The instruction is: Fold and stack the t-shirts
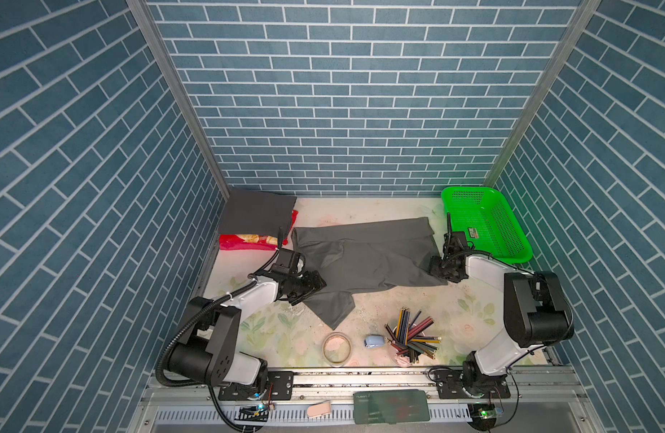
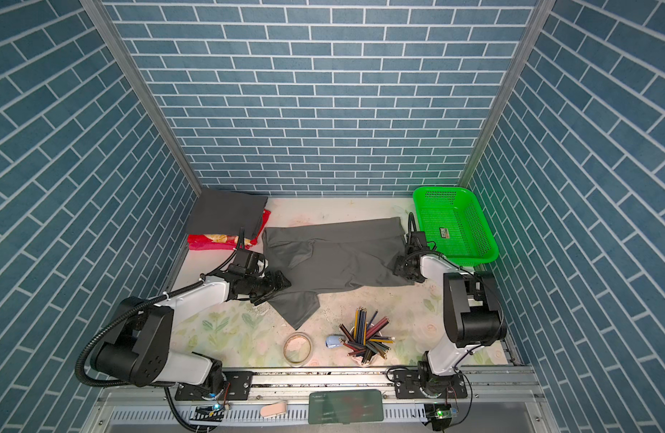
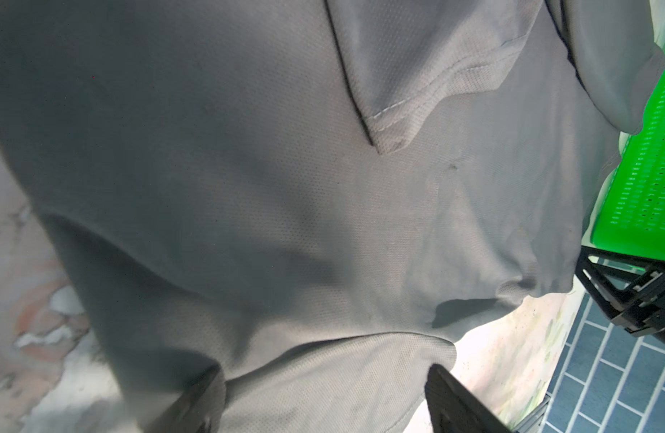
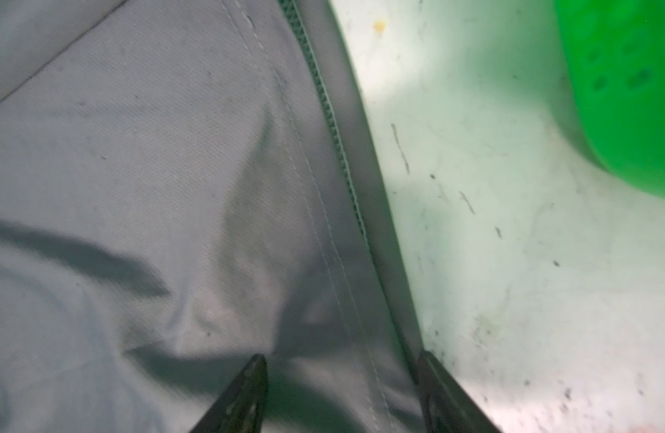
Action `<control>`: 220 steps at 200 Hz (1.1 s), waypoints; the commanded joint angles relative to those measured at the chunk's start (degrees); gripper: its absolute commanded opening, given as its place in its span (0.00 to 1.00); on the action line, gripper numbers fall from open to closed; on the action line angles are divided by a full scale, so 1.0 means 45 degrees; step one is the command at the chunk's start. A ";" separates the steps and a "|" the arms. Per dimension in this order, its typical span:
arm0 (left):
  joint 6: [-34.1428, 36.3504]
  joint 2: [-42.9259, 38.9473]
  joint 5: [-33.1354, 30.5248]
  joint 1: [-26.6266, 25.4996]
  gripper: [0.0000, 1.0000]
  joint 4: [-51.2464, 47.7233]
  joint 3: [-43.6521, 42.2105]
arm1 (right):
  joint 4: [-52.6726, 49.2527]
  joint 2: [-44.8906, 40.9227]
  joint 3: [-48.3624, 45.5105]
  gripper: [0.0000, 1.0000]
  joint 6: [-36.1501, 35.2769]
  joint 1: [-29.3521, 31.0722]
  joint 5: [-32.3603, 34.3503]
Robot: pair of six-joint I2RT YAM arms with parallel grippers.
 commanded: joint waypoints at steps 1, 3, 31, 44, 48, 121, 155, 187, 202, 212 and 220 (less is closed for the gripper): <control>-0.0350 0.0071 0.0170 -0.0176 0.86 0.0124 0.0325 | -0.0168 -0.0568 -0.0409 0.61 0.0062 -0.0296 0.0264; -0.0399 0.0093 0.0191 -0.0188 0.86 0.0153 0.0300 | -0.0171 -0.0595 -0.0440 0.61 0.0064 -0.0314 0.0251; -0.1215 0.0230 0.0636 -0.0499 0.86 0.1145 -0.0372 | -0.0045 -0.0877 -0.0834 0.55 0.0094 -0.0550 0.0104; -0.1636 0.0297 0.0877 -0.0553 0.86 0.1802 -0.0822 | 0.0017 -0.0884 -0.0971 0.51 0.0126 -0.0580 -0.0018; -0.1715 0.0346 0.0934 -0.0564 0.86 0.1950 -0.0926 | 0.0051 -0.0884 -0.1015 0.50 0.0129 -0.0580 -0.0070; -0.2106 0.1031 0.1640 -0.0039 0.86 0.3158 -0.2441 | 0.0028 -0.1511 -0.1465 0.11 0.0259 -0.0864 -0.0105; -0.1313 0.0934 0.1804 0.1034 0.86 0.2496 -0.2621 | -0.0192 -0.1947 -0.1687 0.04 0.0168 -0.1338 0.0169; -0.0673 0.0990 0.1883 0.1819 0.86 0.2084 -0.2756 | -0.0133 -0.1859 -0.1690 0.04 0.0099 -0.1691 -0.0004; -0.0457 0.1032 0.1858 0.2020 0.86 0.1933 -0.2810 | -0.0097 -0.1743 -0.1697 0.06 0.0117 -0.1688 -0.0120; -0.0294 0.0995 0.1858 0.2152 0.86 0.1767 -0.2850 | -0.0037 -0.1705 -0.1754 0.09 0.0126 -0.1689 -0.0251; -0.0117 0.0923 0.1825 0.2283 0.86 0.1589 -0.2871 | 0.0012 -0.1704 -0.1809 0.11 0.0173 -0.1679 -0.0330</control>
